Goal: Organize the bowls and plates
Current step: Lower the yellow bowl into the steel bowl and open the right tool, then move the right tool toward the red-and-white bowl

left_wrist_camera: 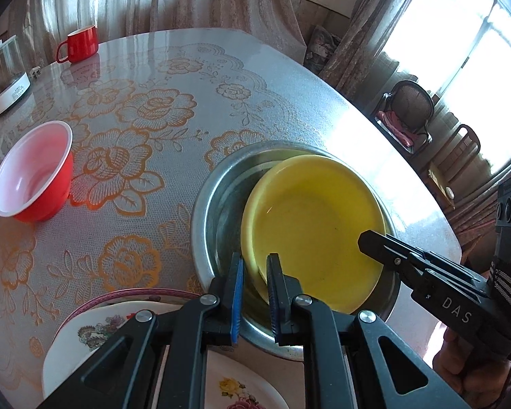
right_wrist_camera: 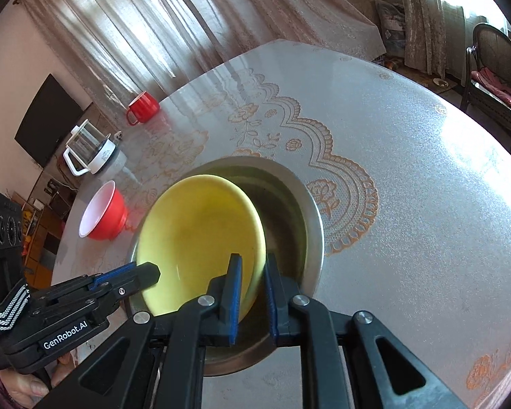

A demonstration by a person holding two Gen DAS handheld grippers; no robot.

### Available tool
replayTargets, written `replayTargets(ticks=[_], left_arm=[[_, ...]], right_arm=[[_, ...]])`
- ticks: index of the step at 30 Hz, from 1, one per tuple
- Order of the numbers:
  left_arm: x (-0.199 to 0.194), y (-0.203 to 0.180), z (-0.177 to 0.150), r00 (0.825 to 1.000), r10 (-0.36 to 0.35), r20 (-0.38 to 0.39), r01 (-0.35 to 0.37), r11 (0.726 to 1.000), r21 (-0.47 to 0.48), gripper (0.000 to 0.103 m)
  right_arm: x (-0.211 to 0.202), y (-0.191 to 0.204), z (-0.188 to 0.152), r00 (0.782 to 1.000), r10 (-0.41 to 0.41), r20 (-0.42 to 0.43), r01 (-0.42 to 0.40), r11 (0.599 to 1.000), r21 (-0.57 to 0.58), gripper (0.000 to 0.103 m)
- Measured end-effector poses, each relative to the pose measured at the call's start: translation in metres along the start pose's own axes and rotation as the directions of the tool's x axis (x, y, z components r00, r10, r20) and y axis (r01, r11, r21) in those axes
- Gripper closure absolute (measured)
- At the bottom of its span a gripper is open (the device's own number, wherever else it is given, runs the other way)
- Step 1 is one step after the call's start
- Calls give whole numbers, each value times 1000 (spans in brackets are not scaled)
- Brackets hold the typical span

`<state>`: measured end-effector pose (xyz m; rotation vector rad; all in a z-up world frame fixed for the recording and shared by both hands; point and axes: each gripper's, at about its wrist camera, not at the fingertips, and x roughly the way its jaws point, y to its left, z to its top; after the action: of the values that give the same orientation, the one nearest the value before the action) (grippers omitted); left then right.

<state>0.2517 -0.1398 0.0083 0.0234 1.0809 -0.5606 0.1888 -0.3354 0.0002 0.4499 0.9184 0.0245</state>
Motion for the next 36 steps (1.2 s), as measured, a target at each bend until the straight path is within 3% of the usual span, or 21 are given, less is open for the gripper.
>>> replayTargets(ticks=[7, 11, 15, 26, 36], left_arm=[[-1, -3, 0, 999, 31, 21, -32, 999, 16, 89], [3, -11, -2, 992, 104, 66, -109, 992, 70, 89], [6, -12, -1, 994, 91, 58, -95, 994, 58, 89], [-4, -11, -8, 992, 103, 78, -106, 994, 37, 89], [-32, -8, -21, 978, 141, 151, -146, 989, 25, 84]], right_arm=[[-5, 3, -2, 999, -36, 34, 37, 999, -24, 85], [-7, 6, -5, 993, -95, 68, 99, 993, -58, 84], [-6, 8, -5, 987, -130, 93, 139, 986, -92, 84], [-9, 8, -7, 988, -112, 105, 120, 990, -76, 78], [-15, 10, -14, 991, -75, 106, 82, 995, -58, 73]])
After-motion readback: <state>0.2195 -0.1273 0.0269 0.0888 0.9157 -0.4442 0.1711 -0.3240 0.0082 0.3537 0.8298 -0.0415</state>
